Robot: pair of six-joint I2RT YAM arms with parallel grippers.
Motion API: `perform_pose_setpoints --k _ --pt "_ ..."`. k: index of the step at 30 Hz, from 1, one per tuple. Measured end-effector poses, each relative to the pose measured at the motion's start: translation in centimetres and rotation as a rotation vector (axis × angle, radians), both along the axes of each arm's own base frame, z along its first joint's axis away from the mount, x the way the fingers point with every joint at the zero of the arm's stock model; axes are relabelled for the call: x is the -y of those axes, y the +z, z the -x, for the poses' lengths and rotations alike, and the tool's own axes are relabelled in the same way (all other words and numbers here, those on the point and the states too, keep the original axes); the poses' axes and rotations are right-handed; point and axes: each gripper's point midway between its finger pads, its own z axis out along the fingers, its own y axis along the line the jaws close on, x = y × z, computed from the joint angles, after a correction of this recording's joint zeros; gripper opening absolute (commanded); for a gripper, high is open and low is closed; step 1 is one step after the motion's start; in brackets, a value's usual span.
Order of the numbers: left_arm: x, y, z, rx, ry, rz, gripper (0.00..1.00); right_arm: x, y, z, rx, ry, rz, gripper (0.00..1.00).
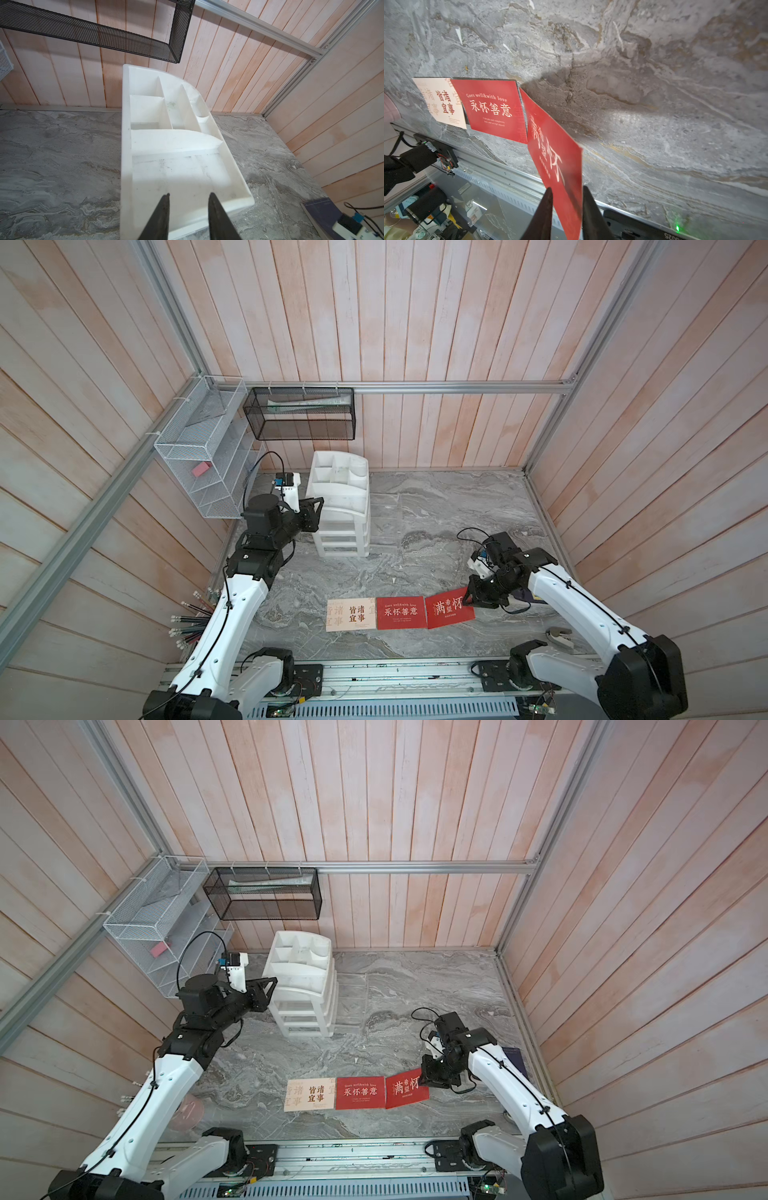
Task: Take the postcards out of the drawer
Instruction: Place the postcard at the center of the board.
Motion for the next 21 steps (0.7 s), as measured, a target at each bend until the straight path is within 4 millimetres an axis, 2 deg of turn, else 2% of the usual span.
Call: perform_pose_setpoints --k 9,16,21 --pt "0.0 0.0 0.0 0.000 -0.005 0.004 0.34 1.2 -0.1 -0.2 0.019 -0.040 0.065 0.31" --pt "0.1 0.0 0.1 -0.001 -0.014 0.006 0.36 1.1 0.0 -0.5 0.024 -0.065 0.063 0.31" --pt "0.1 0.0 0.1 -0.002 -0.013 0.006 0.36 0.4 0.5 -1.8 0.076 -0.088 0.018 0.31"
